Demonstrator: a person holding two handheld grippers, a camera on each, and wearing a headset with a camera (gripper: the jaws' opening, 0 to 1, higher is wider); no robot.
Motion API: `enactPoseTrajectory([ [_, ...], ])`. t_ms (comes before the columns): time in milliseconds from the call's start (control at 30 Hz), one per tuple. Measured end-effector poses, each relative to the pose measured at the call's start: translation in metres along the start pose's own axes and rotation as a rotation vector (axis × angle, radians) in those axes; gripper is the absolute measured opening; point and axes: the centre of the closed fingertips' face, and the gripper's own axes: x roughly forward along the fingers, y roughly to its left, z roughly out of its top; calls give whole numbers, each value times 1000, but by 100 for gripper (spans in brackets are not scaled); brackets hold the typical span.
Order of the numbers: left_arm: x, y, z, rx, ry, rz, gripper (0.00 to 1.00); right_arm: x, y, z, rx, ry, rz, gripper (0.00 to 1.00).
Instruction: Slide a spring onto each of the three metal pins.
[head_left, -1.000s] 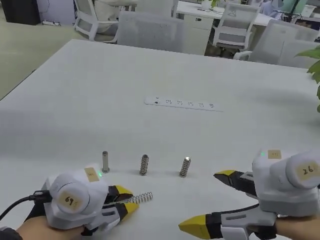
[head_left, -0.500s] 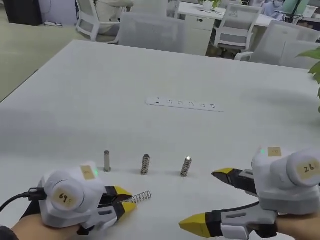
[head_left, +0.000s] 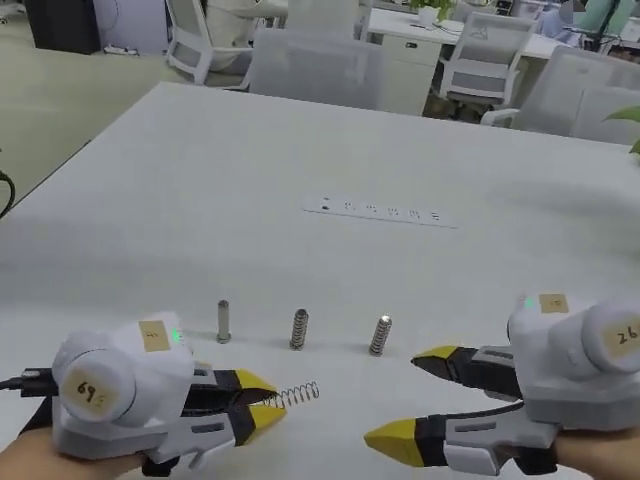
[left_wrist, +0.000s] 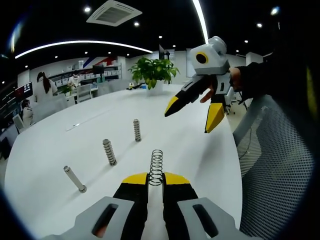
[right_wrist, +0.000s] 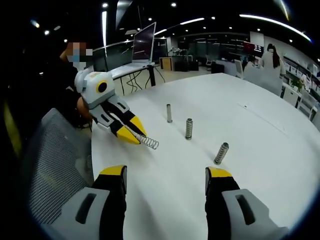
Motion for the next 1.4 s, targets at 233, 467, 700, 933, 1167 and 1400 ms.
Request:
enactPoseTrajectory([
  [233,-4,-14,12,29,-26,-42,3,8,15,9,-53,-2,52,56],
  [467,-6,-30,24,74,-43,-88,3,15,31,9,-93,15,113,45],
  [700,-5,-39,28,100,-45,-110,3,19,39,5,-109,40,150,37],
  [933,-7,-45,33,102,-64,-130,3,21,47,1,-110,66,188,24],
  [1167,-6,-47,32,106,-59,-137,3,21,49,3,-126,68,194,12],
  [1400,-5,-46,27,111,-41,-132,2,16,54,14,-150,55,193,9],
])
